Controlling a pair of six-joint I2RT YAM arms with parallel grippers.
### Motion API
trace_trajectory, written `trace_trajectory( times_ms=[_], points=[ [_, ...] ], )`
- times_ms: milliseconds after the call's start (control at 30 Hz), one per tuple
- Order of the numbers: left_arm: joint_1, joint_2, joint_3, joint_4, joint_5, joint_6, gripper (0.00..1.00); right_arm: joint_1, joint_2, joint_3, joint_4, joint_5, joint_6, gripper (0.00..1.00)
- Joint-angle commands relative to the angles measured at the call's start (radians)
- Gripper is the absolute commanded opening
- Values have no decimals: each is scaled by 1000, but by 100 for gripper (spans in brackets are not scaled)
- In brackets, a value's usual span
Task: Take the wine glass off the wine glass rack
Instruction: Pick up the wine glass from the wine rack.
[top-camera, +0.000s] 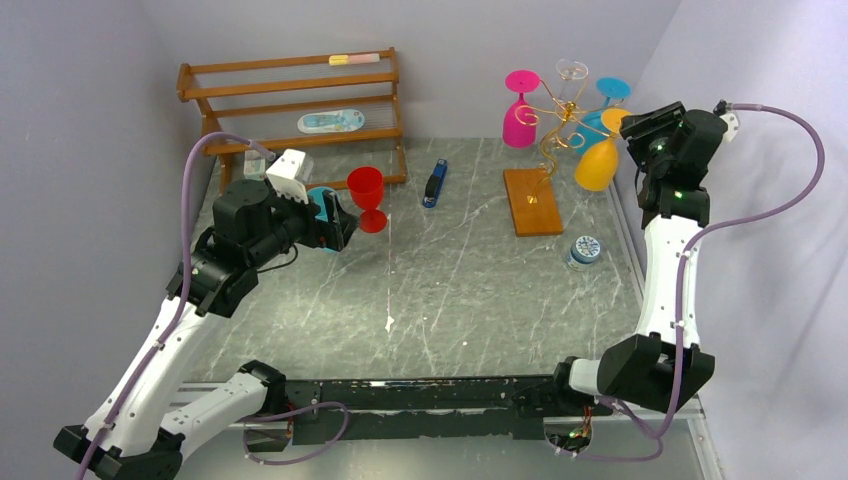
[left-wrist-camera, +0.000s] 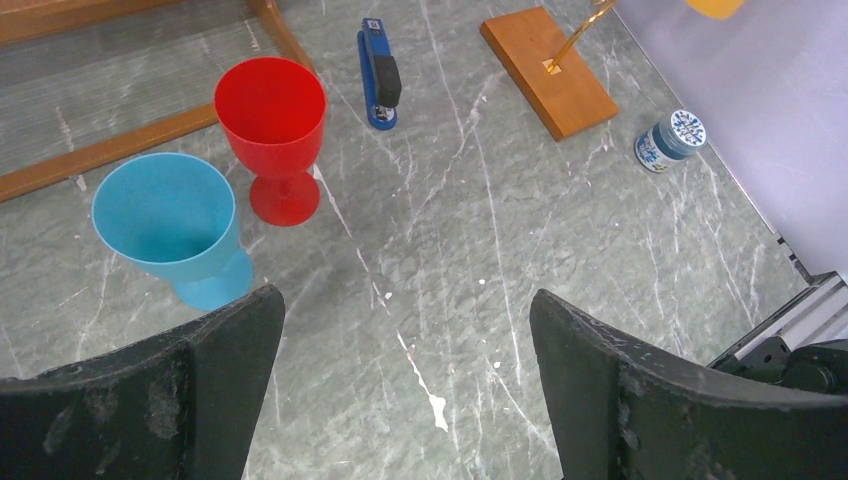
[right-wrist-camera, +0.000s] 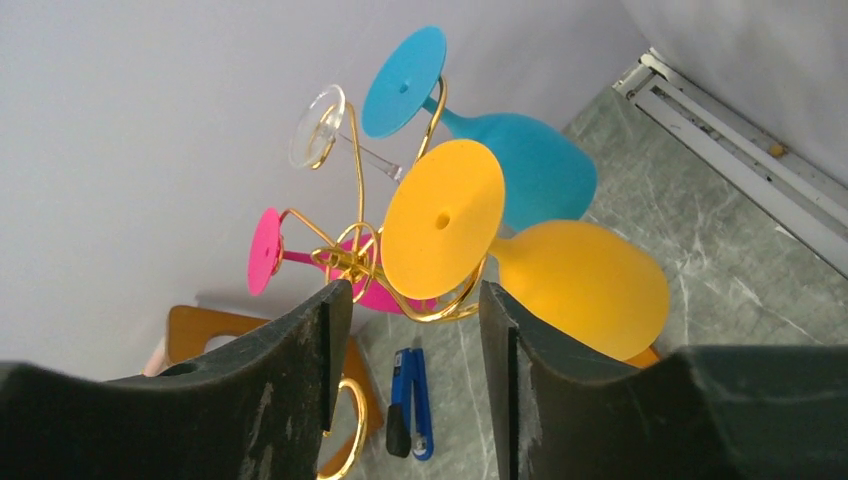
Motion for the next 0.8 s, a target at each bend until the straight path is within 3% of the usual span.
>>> trace_trajectory(
  times_ms=[0, 767],
  points=[
    [2, -13, -8, -4, 12, -10, 97, -17, -8, -22, 60, 29, 27, 52],
    [2, -46, -5, -18, -23, -57, 97, -23, 111, 4, 123, 40, -29, 46]
  ],
)
